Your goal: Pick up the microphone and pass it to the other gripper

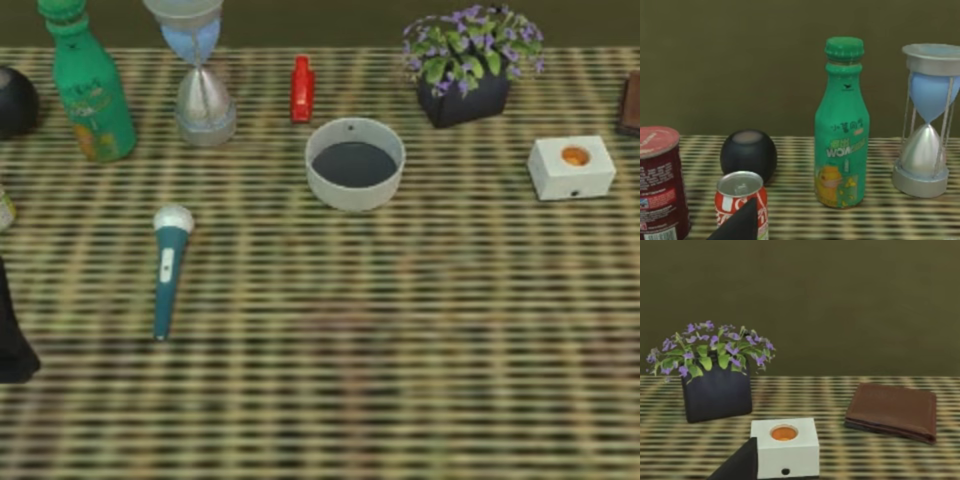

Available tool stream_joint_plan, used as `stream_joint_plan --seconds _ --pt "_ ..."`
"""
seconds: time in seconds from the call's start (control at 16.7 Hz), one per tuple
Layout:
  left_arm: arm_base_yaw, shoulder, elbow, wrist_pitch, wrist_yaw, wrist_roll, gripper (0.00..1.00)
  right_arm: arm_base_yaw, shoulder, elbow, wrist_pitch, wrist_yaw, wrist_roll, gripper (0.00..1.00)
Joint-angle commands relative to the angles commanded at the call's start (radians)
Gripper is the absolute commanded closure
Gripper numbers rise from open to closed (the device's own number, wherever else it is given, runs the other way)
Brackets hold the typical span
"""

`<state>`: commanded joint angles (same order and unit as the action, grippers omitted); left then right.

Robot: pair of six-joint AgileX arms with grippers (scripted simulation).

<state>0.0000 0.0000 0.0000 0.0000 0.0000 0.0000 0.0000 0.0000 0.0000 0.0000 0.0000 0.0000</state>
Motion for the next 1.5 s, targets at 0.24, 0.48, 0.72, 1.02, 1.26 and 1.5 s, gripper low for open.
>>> stream_joint_plan --seconds 0.24,0.48,0.72,1.02,1.26,1.5 --pt "-0.011 0.032 0.027 -0.02 0.003 -0.006 0.0 0.0 0.0 0.0 0.0 0.0 0.0 0.0" --pt "-0.057 0.222 0.175 -0.129 0.007 -0.041 0.0 0.0 0.0 0.0 0.0 0.0 0.0 0.0" --pt "-0.116 0.557 0.405 -0.295 0.0 -0.097 0.0 0.0 0.0 0.0 0.0 0.0 0.0 0.0" --pt "-0.198 1.062 0.738 -0.527 -0.013 -0.177 0.0 0.0 0.0 0.0 0.0 0.0 0.0 0.0" --pt "-0.26 1.44 0.982 -0.697 -0.02 -0.236 0.0 0.0 0.0 0.0 0.0 0.0 0.0 0.0" --pt "-0.307 1.714 1.157 -0.825 -0.025 -0.279 0.0 0.0 0.0 0.0 0.0 0.0 0.0 0.0"
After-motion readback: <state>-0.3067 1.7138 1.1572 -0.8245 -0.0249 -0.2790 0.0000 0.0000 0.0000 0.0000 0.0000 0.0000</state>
